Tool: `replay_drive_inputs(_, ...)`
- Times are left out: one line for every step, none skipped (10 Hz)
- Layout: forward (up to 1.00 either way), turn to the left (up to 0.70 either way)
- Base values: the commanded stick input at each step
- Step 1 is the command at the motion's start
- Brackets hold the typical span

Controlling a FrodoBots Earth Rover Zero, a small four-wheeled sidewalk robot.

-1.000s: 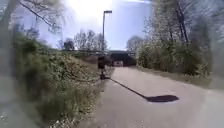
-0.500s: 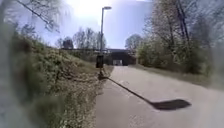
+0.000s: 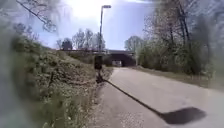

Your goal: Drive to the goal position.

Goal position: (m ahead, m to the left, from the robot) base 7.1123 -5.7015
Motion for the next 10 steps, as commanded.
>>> replay_drive_inputs(0.7,-0.07)
replay_drive_inputs(0.7,-0.14)
replay_drive_inputs(0.7,-0.14)
replay_drive_inputs(0.7,-0.14)
replay_drive_inputs(0.7,-0.08)
replay_drive_inputs(0.7,0.0)
replay_drive_inputs(0.7,0.0)
replay_drive_inputs(0.7,0.0)
replay_drive_inputs(0.7,0.0)
replay_drive_inputs(0.7,0.0)
